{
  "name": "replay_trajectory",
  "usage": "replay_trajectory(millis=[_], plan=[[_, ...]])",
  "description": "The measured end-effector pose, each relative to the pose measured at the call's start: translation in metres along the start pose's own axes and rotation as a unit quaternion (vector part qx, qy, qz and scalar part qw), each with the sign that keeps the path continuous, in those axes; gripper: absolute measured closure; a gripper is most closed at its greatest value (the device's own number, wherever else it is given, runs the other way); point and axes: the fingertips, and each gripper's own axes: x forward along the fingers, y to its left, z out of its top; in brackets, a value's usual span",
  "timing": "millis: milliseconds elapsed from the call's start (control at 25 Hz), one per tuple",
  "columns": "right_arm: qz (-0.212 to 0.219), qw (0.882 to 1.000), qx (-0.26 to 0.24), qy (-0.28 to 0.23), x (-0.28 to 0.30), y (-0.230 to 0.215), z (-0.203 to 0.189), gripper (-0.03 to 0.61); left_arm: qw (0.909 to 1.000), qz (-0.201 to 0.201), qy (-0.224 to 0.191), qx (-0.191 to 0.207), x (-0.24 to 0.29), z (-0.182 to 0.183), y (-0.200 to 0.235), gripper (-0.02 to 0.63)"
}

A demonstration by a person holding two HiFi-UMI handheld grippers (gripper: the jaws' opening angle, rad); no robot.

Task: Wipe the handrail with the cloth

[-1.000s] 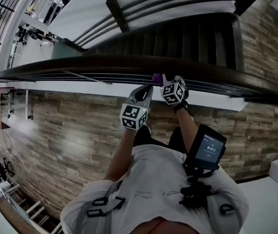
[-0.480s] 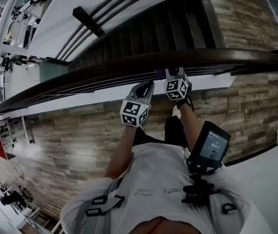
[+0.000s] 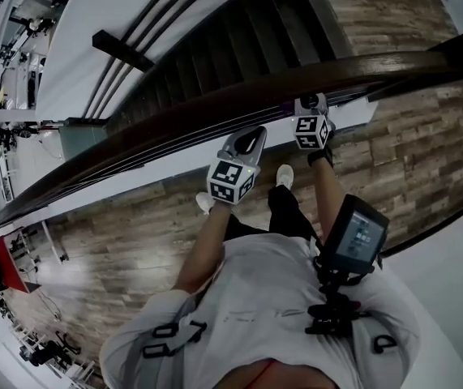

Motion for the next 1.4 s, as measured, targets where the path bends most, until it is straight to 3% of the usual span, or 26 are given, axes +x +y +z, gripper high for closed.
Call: replay_trajectory(millis=[160, 280, 640, 840, 1040, 1160, 1280, 1400], plan=[[-0.047, 0.998, 0.03, 0.013, 0.008, -0.095, -0.041, 0.529, 0.9993, -0.032, 0.013, 0.008, 0.067, -0.001, -0.039, 0.612], [-0.083, 0.995, 0.044, 0.02, 0.004, -0.141, -0.052, 0.529, 0.998, -0.058, 0.019, 0.015, 0.089, 0.003, -0.058, 0.612], [-0.17, 0.984, 0.048, 0.033, -0.023, -0.231, -0.075, 0.529, 0.9937, -0.106, 0.024, 0.026, 0.122, 0.012, -0.09, 0.612], [-0.217, 0.971, 0.084, 0.055, -0.038, -0.278, -0.098, 0.529, 0.9921, -0.118, 0.018, 0.039, 0.13, 0.022, -0.096, 0.612], [-0.204, 0.967, 0.153, 0.026, -0.046, -0.311, -0.118, 0.526, 0.9931, -0.109, 0.016, 0.039, 0.136, 0.016, -0.099, 0.612], [-0.176, 0.973, 0.148, 0.001, -0.058, -0.271, -0.093, 0.523, 0.9942, -0.102, 0.018, 0.029, 0.116, 0.004, -0.086, 0.612], [-0.115, 0.984, 0.126, -0.048, -0.072, -0.173, -0.047, 0.523, 0.9964, -0.082, 0.012, 0.017, 0.071, -0.01, -0.06, 0.612], [-0.058, 0.986, 0.128, -0.086, -0.083, -0.061, -0.015, 0.523, 0.9994, -0.035, 0.0, -0.001, 0.014, -0.022, -0.016, 0.612]])
